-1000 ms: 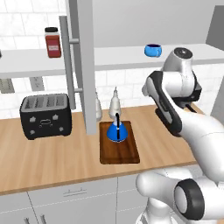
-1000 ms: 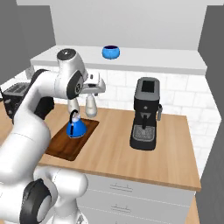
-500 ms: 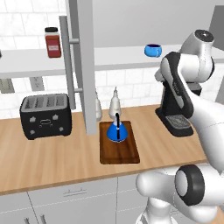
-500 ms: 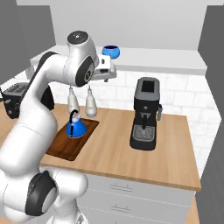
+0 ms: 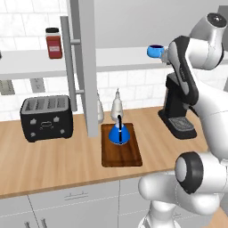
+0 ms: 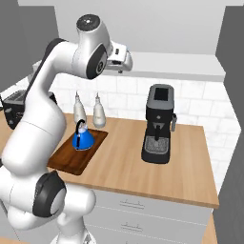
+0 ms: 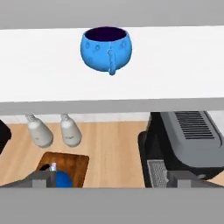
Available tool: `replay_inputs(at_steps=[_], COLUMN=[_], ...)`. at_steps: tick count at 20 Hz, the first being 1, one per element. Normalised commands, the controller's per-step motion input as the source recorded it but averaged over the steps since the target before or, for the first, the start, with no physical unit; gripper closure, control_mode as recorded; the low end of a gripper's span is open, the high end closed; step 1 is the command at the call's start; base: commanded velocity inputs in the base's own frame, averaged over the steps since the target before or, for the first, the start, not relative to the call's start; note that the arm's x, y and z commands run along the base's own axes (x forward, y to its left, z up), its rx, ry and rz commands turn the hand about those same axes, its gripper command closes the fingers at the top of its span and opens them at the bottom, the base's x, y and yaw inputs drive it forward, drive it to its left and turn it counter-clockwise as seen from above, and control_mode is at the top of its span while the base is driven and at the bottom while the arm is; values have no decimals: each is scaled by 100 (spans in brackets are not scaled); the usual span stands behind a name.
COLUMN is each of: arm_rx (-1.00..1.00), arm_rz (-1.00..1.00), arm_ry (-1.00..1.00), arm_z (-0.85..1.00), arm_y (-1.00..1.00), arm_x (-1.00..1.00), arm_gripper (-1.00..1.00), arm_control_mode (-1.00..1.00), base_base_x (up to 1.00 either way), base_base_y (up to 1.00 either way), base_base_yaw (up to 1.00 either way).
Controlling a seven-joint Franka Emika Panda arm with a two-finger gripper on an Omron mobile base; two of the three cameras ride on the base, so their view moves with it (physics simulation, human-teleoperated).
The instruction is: Pick the kettle from the counter and place it on the tray. Then pick the mug from the cabinet and place it on the tray. Then close the cabinet doors.
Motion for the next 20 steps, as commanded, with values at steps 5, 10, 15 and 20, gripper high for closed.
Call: replay_inputs(at_steps=[5, 10, 15, 20], arm_rx=[20, 13, 0, -4], arm_rz=[-9, -4, 0, 9], arm_ry=[-25, -19, 0, 2], arm_z=[26, 11, 0, 0], arm_y=[0, 0, 0, 0], arm_x=[11, 13, 2, 24], arm_gripper=[-100, -100, -100, -100], arm_control_mode=[-100, -100, -100, -100], base_base_x=[0, 0, 0, 0], base_base_y=[0, 0, 0, 0], base_base_yaw=[0, 0, 0, 0])
